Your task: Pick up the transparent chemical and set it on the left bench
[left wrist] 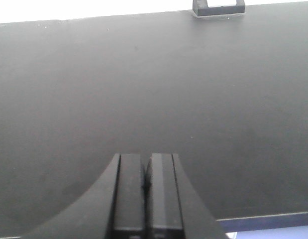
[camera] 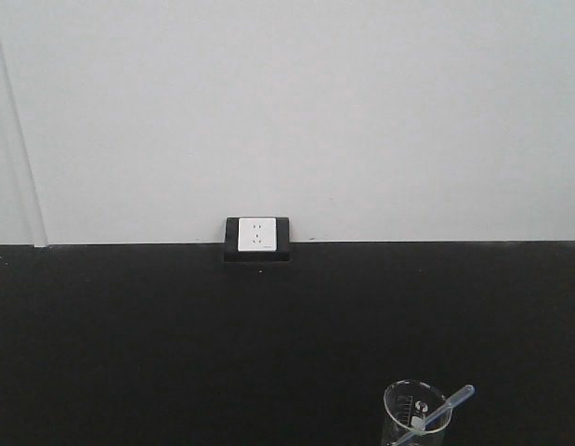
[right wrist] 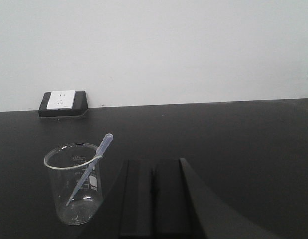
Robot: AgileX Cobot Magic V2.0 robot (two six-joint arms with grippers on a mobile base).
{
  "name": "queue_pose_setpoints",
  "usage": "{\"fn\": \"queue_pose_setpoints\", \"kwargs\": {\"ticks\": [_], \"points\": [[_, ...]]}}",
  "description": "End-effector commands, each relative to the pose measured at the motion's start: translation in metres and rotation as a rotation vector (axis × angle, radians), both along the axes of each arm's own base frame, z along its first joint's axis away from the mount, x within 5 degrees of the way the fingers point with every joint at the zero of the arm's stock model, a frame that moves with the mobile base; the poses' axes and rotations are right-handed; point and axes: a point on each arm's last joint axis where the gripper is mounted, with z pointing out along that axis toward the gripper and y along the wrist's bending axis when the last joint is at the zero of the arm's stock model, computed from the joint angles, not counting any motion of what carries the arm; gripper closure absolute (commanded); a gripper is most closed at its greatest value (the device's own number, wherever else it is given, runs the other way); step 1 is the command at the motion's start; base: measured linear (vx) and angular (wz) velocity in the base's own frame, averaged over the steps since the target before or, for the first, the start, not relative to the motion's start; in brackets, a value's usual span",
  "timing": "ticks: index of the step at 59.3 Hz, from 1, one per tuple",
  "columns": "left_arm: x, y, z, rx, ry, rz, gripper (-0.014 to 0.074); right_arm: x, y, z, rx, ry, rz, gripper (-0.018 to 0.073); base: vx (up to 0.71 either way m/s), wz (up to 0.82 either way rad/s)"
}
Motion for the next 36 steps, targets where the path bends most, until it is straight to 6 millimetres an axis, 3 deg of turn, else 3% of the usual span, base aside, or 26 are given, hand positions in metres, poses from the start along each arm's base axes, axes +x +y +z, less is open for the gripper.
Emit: {"fn": "queue_pose_setpoints", "kwargs": {"ticks": [1,21,36], "points": [[-0.001,0.000,0.003,-0.014,-0.081,-0.001,0.0600,-0.001,0.001,0.005,-0.019,-0.078,0.004,0.0567,0.00,0.00],[-0.001,0.000,0.003,-0.014,-0.081,-0.001,0.0600,-0.002,0.001,0.012,-0.020,-0.120,0.007,0.0567,0.00,0.00],[-0.001,0.000,0.003,-0.014,-0.081,-0.001,0.0600,0.005,0.001,0.062,-0.042,-0.146,0.005,0.0567,0.00,0.00]]}}
